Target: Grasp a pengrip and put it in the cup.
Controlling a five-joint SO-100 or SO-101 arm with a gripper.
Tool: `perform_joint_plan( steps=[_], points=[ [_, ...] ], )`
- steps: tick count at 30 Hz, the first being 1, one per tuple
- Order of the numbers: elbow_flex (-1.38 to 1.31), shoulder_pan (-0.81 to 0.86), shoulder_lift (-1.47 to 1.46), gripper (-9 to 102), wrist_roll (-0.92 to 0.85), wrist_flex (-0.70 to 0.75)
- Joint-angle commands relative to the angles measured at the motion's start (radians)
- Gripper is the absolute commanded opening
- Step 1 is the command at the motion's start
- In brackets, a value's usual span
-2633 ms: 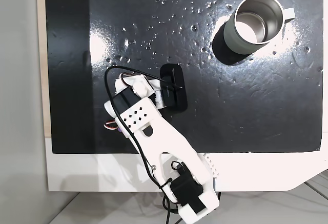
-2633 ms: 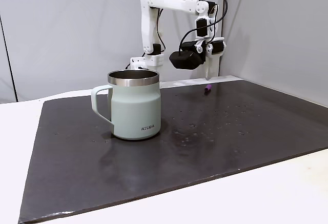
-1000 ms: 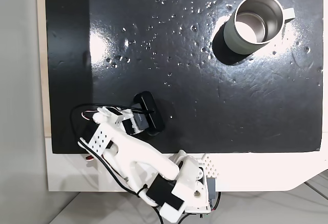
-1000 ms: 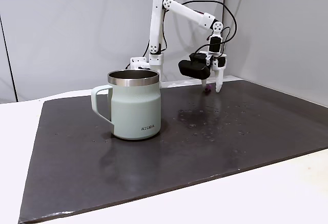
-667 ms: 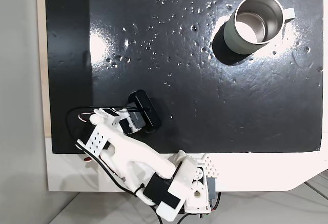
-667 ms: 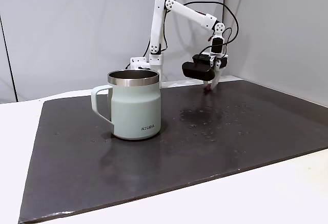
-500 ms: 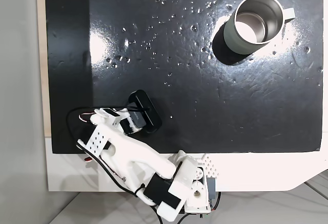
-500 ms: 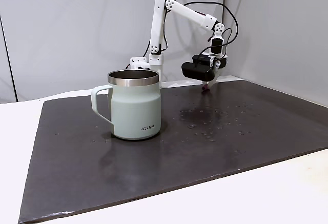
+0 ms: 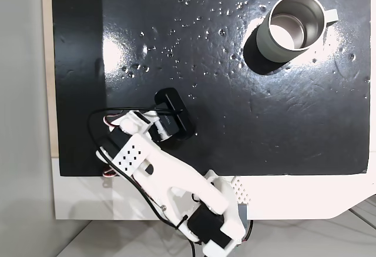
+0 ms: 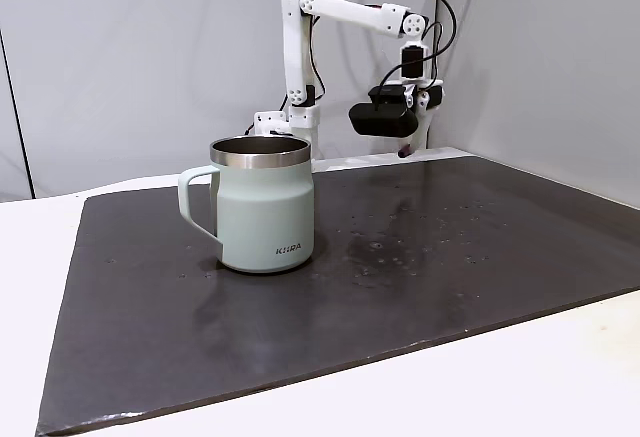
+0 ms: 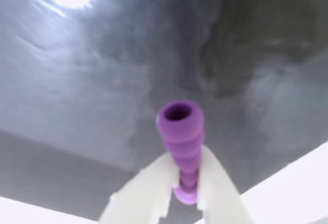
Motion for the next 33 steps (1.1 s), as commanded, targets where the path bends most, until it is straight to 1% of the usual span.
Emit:
perform_joint_plan(
  steps=[1,3,4,6,10,17,21,26,29,33],
  points=[
    [-0.061,0.133,0.117,0,-0.115,0.083],
    [-0.057,0.233,0.179,0,-0.215,0.101],
    [-0.057,0.295,0.215,0,-0.295,0.112],
    [-0.054,0.414,0.279,0,-0.391,0.095],
    [-0.104,0.604,0.319,0,-0.517,0.084],
    [-0.218,0.871,0.282,0,-0.666,0.098],
    [-0.353,0.986,0.17,0,-0.724,0.091],
    [-0.611,1.091,-0.031,0,-0.764,0.091],
    [-0.781,1.123,-0.15,0,-0.776,0.1],
    [-1.015,1.14,-0.293,0,-0.801,0.158]
  ],
)
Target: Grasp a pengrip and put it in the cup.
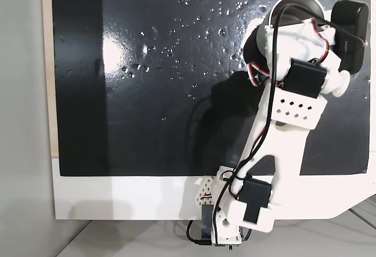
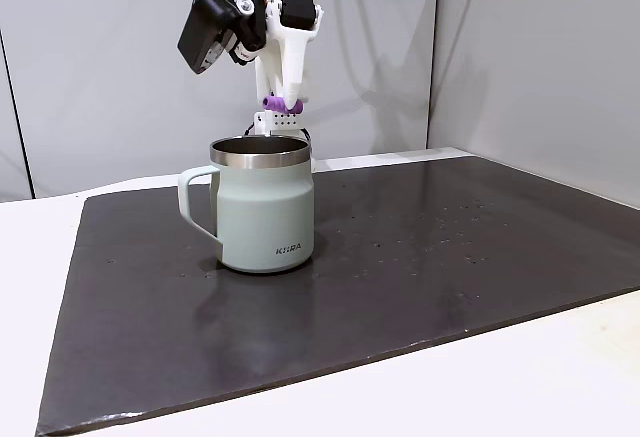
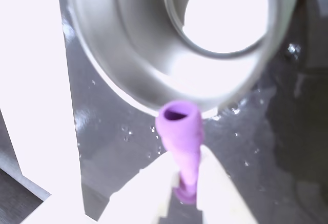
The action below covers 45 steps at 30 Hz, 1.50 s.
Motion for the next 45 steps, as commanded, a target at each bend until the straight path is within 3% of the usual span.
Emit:
perform_joint_plan(
  steps=[1,9,32,39,45],
  points=[
    [-0.253,0.026,-0.083,0,-0.037,0.046],
    [-0.483,0.038,-0.209,0,-0.092,0.155],
    [-0.538,0.084,-0.241,8,-0.123,0.179],
    [-0.603,0.087,-0.287,34,-0.118,0.227],
    [-0.871,0.087,-0.433,35,-0.115,0.351]
  ],
)
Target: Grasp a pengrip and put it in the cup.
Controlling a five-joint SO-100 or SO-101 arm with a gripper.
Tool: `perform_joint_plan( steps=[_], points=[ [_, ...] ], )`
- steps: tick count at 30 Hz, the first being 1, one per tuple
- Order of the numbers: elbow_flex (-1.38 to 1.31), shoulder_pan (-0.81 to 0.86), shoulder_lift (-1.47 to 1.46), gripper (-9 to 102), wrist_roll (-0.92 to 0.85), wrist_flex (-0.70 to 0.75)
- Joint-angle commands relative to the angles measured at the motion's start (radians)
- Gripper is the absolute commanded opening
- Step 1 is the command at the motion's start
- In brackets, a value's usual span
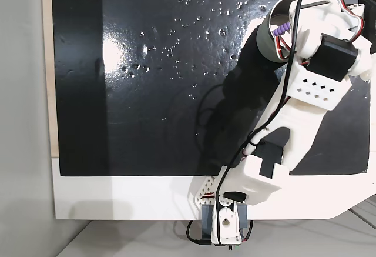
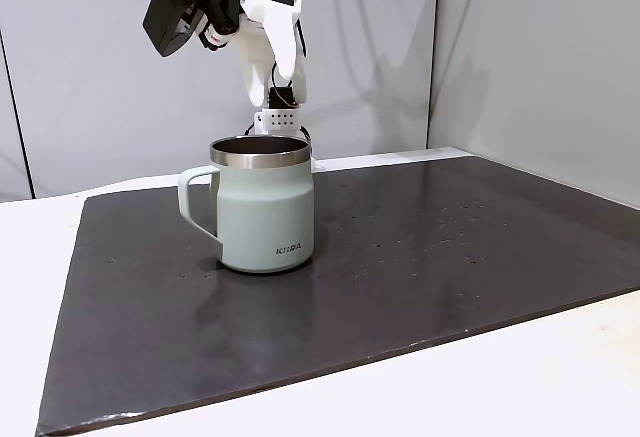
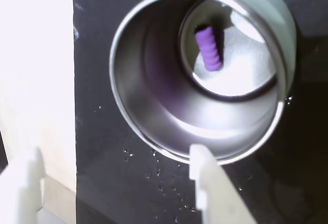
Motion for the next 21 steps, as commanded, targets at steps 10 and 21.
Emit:
perform_joint_plan(
  steps=[10,21],
  points=[
    [-0.187,0.012,-0.038,34,0.012,0.055],
    [-0.186,0.011,-0.038,34,0.012,0.057]
  ],
)
